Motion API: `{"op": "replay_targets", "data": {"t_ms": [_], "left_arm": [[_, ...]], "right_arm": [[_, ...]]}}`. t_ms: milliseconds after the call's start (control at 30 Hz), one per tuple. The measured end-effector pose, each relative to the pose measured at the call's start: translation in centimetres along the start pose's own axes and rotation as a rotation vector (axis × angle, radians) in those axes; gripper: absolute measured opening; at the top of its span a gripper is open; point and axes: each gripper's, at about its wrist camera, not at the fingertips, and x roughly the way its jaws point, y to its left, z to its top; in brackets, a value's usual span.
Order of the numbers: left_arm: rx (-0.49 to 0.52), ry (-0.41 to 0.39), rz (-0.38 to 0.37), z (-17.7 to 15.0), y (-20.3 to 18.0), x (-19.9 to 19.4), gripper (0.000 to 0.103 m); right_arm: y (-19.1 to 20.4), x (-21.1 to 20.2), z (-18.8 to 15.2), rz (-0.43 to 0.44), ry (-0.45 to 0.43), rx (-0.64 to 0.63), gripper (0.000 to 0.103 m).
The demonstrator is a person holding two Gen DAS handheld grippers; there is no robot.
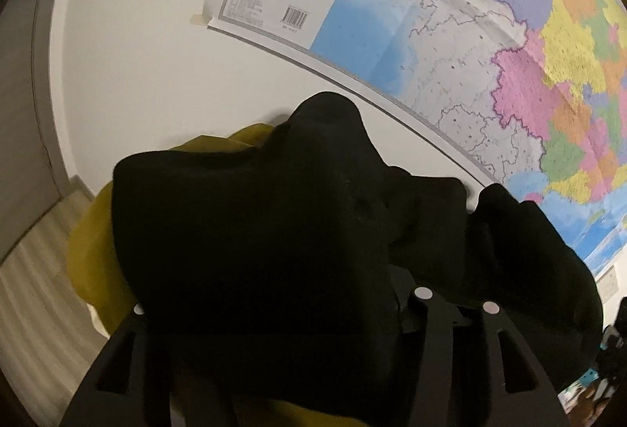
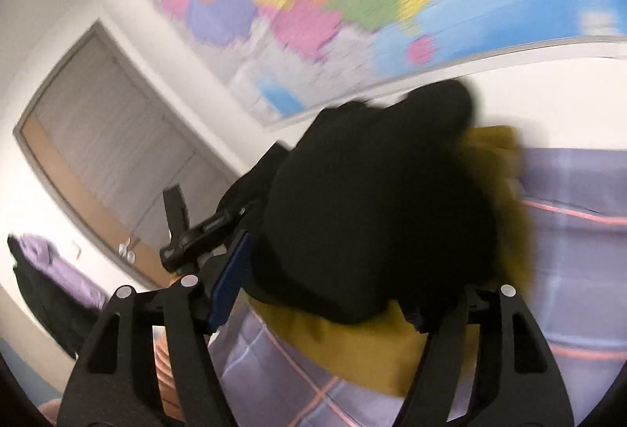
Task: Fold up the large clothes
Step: 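Carry the jacket with both grippers and lower it onto the mustard clothes stack, then press the jacket onto the stack with both grippers and open them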
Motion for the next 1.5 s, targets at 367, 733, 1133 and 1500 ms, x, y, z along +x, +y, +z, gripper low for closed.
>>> {"op": "replay_targets", "data": {"t_ms": [367, 733, 1133, 1500], "left_arm": [[-0.009, 0.039, 0.119, -0.9, 1.3, -2.0, 0.063], [0.196, -0.298, 0.292, -2.3, -2.6, -12.7, 0.068], [0.280, -0.030, 0.364, -0.5, -2.1, -0.9, 0.078], [0.272, -0.138, 0.388, -1.8, -3.6, -3.7, 0.087]], "right_arm": [[-1.7, 1.4, -4.3, -0.077, 0.243, -0.014, 0.021], [4.6, -6.5, -2.4, -0.268, 0.027, -0.369, 0.048], [2.4, 6.1, -0.6, -0.260, 0.149, -0.363, 0.051], [1.8, 2.9, -1.3, -0.231, 0.125, -0.333, 0.063]]}}
